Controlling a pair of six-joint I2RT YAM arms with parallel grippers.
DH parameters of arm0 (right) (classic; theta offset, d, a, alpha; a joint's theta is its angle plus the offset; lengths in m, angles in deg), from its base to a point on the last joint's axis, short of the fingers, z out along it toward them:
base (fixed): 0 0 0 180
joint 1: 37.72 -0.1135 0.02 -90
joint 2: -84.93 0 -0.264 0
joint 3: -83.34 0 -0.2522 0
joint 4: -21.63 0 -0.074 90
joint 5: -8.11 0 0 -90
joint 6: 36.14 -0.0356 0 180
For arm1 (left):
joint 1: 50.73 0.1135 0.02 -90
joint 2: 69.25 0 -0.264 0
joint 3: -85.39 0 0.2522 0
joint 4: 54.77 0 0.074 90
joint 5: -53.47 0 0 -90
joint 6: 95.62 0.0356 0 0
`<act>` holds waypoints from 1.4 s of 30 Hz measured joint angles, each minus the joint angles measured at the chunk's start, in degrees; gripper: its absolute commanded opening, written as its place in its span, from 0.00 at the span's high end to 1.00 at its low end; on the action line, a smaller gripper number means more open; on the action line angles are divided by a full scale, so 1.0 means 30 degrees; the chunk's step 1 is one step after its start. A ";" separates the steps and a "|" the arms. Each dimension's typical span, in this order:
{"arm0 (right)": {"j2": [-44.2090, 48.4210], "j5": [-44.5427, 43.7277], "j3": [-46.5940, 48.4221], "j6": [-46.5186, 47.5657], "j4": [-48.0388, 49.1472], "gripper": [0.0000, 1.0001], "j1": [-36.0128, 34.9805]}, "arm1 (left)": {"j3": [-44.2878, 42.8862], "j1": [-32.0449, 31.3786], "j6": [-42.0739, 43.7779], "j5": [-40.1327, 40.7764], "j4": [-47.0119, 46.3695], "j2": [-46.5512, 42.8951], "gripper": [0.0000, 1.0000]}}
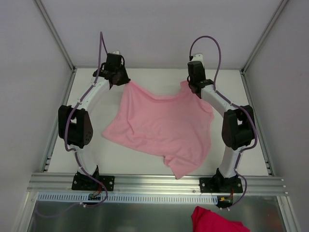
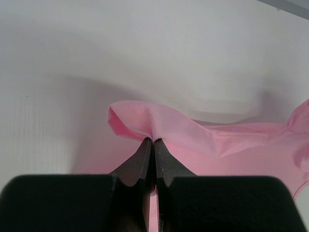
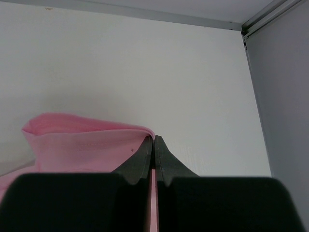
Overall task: Fold and stack the t-shirts
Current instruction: Flatten out the tshirt
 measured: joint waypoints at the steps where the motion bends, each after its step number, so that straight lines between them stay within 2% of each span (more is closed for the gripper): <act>1: -0.0219 -0.0095 0.0131 0.0036 0.0007 0.99 0.0000 | 0.0000 0.0051 0.0000 0.0000 -0.0015 0.0044 1.00; 7: -0.0685 -0.0918 0.0226 0.0474 0.0299 0.99 0.0000 | -0.0080 0.0699 0.0000 0.0007 -0.0109 0.0379 1.00; 16: -0.1260 -0.2790 0.0226 0.2652 0.2535 0.99 0.0036 | -0.1778 0.1443 0.0007 -0.0029 -0.0087 0.2769 1.00; 25: -0.2914 -0.4255 0.0284 0.5173 0.4867 0.99 0.0189 | -0.3665 0.2011 0.0168 -0.0328 -0.0007 0.4401 1.00; 33: -0.4561 -0.5115 0.1333 0.6273 0.5705 0.99 0.0517 | -0.4532 0.2244 0.0372 -0.0364 0.0007 0.5559 1.00; 34: -0.4736 -0.5187 0.1515 0.6324 0.5770 0.99 0.0554 | -0.4532 0.2244 0.0393 -0.0364 0.0022 0.5646 0.97; 36: -0.5085 -0.5253 0.1967 0.6317 0.5807 0.99 0.0612 | -0.4532 0.2244 0.0612 -0.0357 0.0044 0.5734 0.39; 37: -0.5282 -0.5289 0.2244 0.6302 0.5785 0.93 0.0648 | -0.4532 0.2244 0.0787 -0.0364 0.0051 0.5741 0.12; 38: -0.5508 -0.5282 0.2594 0.6229 0.5603 0.69 0.0685 | -0.4532 0.2237 0.0852 -0.0350 0.0058 0.5741 0.01; 40: -0.5756 -0.5158 0.3111 0.5756 0.5289 0.37 0.0765 | -0.4532 0.2251 0.0940 -0.0313 0.0036 0.5741 0.01; 41: -0.5741 -0.5056 0.3133 0.5603 0.5136 0.16 0.0801 | -0.4524 0.2251 0.0962 -0.0306 0.0044 0.5741 0.01; 42: -0.5683 -0.4947 0.3133 0.5413 0.5020 0.08 0.0823 | -0.4510 0.2310 0.0998 -0.0306 0.0044 0.5741 0.01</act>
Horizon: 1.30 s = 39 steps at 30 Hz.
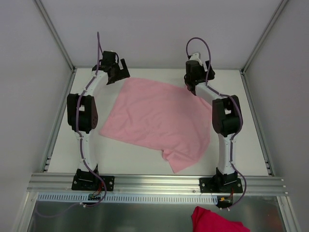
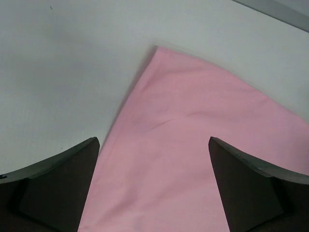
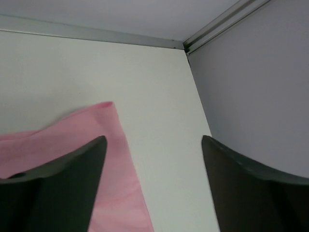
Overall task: Fold and stack the t-shirts
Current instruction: Flatten out the tshirt
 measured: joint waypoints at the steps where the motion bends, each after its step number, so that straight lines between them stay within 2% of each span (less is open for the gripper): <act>1: 0.0080 0.0138 -0.0022 -0.0029 -0.0146 0.01 0.0007 | 0.0058 0.0029 0.0058 0.0000 -0.0007 -0.0015 0.01; 5: 0.1435 0.0408 -0.1071 0.0022 -0.0765 0.00 0.0007 | 0.1042 0.0058 -0.0007 -0.0029 -0.0182 -0.0794 0.01; 8: 0.3577 0.0874 -0.1486 -0.0364 -0.2361 0.00 -0.0109 | 0.3206 0.0044 -0.0459 -0.0160 -0.0357 -0.2608 0.01; 10: 0.5493 0.1727 -0.1486 -0.1333 -0.4262 0.07 -0.0277 | 0.4932 -0.0051 -0.0852 -0.0262 -0.0503 -0.4277 0.01; 12: 0.7992 0.3279 -0.1486 -0.2601 -0.6324 0.41 -0.0554 | 0.6827 -0.0350 -0.1173 -0.0321 -0.0918 -0.6178 0.01; 14: 1.0389 0.5224 -0.1413 -0.3905 -0.8349 0.99 -0.0882 | 0.8408 -0.0860 -0.1377 -0.0699 -0.1166 -0.7803 0.01; 17: 1.3894 0.8174 -0.0984 -0.6441 -1.1271 0.99 -0.1668 | 1.0112 -0.1909 -0.1719 -0.1545 -0.1632 -0.9289 0.01; 20: 1.6079 1.0346 -0.0576 -0.8116 -1.3719 0.99 -0.2732 | 1.1081 -0.2878 -0.1778 -0.2193 -0.1778 -0.9464 0.01; 24: 1.7099 1.3274 -0.0656 -0.9726 -1.7289 0.99 -0.4014 | 1.2152 -0.3359 -0.1829 -0.2608 -0.1807 -0.9100 0.01; 27: 1.7537 1.5154 -0.1974 -1.0863 -1.9394 0.99 -0.4437 | 1.2655 -0.3322 -0.1836 -0.2688 -0.1821 -0.8670 0.01; 32: 1.9722 1.6910 -0.4605 -1.2517 -2.2294 0.99 -0.5042 | 1.3333 -0.3373 -0.2135 -0.2623 -0.1690 -0.7919 0.01; 35: 2.1238 1.7289 -0.4204 -1.2677 -2.3380 0.99 -0.5064 | 1.3551 -0.3381 -0.2528 -0.2455 -0.1100 -0.7635 0.01; 39: 2.1835 1.7478 -0.1960 -1.2604 -2.4582 0.99 -0.5064 | 1.3559 -0.3504 -0.3169 -0.1858 -0.0066 -0.7482 0.01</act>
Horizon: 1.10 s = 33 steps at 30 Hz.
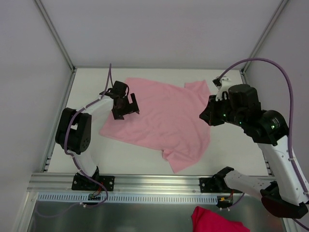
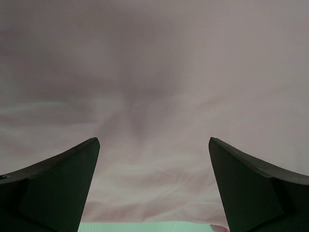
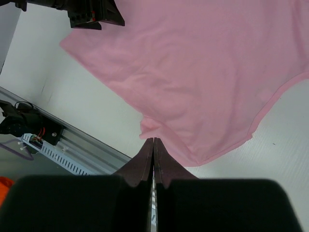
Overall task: Fold and stack the t-shirts
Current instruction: Flatten out the tshirt
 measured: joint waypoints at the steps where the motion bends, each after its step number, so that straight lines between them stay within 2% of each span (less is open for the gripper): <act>1: 0.0102 0.0007 0.0357 0.0007 -0.0007 0.99 0.0000 | 0.0000 -0.0087 -0.0095 0.0138 0.0117 0.0000 0.01; 9: 0.0838 0.0160 -0.0918 -0.0015 -0.0036 0.99 0.0000 | -0.0860 -0.0124 0.0168 0.0175 0.0153 0.0131 0.01; 11: 0.0801 0.0240 -0.1617 -0.0066 -0.0007 0.99 0.0000 | -0.3075 -0.0117 0.0561 -0.0087 0.0925 0.0765 0.01; 17: 0.1209 0.0430 -0.3228 -0.0758 0.0219 0.99 -0.0036 | -1.5344 -0.0102 0.1443 -0.1880 0.0896 0.7147 0.01; 19: 0.1843 0.0350 -0.3752 -0.0962 0.0277 0.99 -0.0080 | -1.7231 -0.0102 0.1479 -0.2579 0.0918 0.8830 0.01; 24: 0.3060 0.0189 -0.4575 -0.1392 0.0226 0.99 -0.0109 | -1.7201 0.0007 0.1326 -0.3803 0.1392 1.1191 0.01; 29: 0.3308 0.0131 -0.4597 -0.1588 0.0058 0.99 -0.0109 | -1.4673 0.0219 0.0991 -0.4124 0.1195 1.1336 0.01; 33: 0.3279 0.0051 -0.4415 -0.1508 -0.0393 0.99 -0.0109 | -1.4426 0.0517 0.0852 -0.4102 0.0772 1.1118 0.01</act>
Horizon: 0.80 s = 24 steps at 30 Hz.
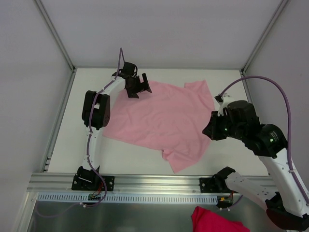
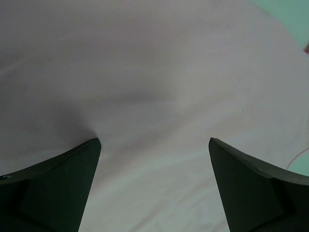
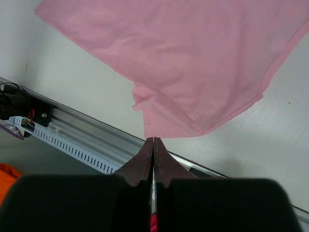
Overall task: Fold and stack the t-shirts
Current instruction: Flatten out the tshirt
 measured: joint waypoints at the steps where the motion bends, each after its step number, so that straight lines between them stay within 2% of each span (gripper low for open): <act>1: 0.0000 -0.0058 0.0102 0.0022 -0.0087 0.99 0.0000 | 0.0109 0.0051 -0.0029 0.0015 -0.0007 0.0000 0.01; 12: -0.0321 -0.1683 0.2863 0.1122 -0.1508 0.99 -0.0029 | 0.1515 0.0393 -0.1049 0.2310 0.0852 -0.1122 0.01; 18: -0.0350 -0.2273 0.3490 0.1537 -0.1858 0.99 -0.0029 | 0.3934 0.1166 -0.2310 0.4903 0.2616 -0.2936 0.01; 24: -0.0685 -0.2390 0.3512 0.2018 -0.1916 0.99 -0.0029 | 0.5421 0.1916 -0.2834 0.6047 0.3461 -0.3949 0.01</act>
